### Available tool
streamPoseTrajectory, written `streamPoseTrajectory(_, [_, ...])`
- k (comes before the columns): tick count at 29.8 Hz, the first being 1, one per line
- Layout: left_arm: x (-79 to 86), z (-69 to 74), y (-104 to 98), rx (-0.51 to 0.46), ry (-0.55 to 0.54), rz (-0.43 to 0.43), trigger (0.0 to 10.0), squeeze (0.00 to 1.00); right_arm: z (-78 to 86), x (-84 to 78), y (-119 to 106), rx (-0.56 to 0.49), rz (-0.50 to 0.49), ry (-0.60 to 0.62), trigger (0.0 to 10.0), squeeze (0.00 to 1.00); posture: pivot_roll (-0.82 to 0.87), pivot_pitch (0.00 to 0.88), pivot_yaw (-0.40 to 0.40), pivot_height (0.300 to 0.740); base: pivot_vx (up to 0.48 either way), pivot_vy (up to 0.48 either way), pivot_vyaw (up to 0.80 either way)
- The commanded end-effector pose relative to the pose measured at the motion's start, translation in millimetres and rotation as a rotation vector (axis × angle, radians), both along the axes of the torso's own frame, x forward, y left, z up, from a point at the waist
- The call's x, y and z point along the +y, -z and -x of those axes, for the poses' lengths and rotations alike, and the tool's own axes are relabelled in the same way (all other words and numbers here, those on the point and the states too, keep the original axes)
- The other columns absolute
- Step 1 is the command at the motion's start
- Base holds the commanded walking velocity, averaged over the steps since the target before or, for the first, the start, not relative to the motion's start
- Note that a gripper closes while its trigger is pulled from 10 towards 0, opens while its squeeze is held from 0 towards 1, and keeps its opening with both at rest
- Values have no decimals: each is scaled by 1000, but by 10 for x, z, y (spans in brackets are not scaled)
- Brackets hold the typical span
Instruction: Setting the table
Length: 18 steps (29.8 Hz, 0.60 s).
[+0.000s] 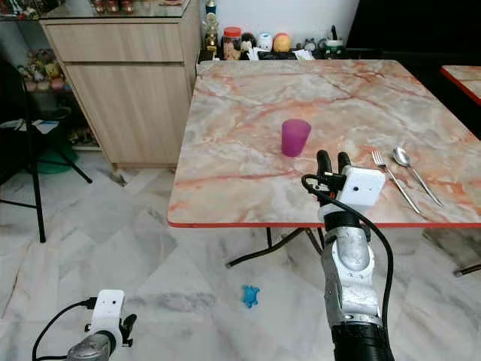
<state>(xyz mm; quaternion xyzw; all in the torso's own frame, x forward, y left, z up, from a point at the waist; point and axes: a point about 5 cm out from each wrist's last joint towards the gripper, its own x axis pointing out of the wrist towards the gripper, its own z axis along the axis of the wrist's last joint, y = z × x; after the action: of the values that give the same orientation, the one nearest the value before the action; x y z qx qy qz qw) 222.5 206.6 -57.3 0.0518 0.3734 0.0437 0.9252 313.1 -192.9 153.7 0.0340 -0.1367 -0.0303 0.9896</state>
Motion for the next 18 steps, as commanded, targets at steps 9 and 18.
streamPoseTrajectory(9, [-6, 9, 9, 9, 1, 3, 10000, 0, 5, -22, 9, 11, -8, 6, 10000, 0, 2, 39, 10, 740, 55, 0, 0])
streamPoseTrajectory(18, [-19, 1, 7, 7, 1, 14, 10000, 0, -9, 18, 34, 28, -5, -6, 10000, 0, 0, 43, 9, 740, 270, 0, 0])
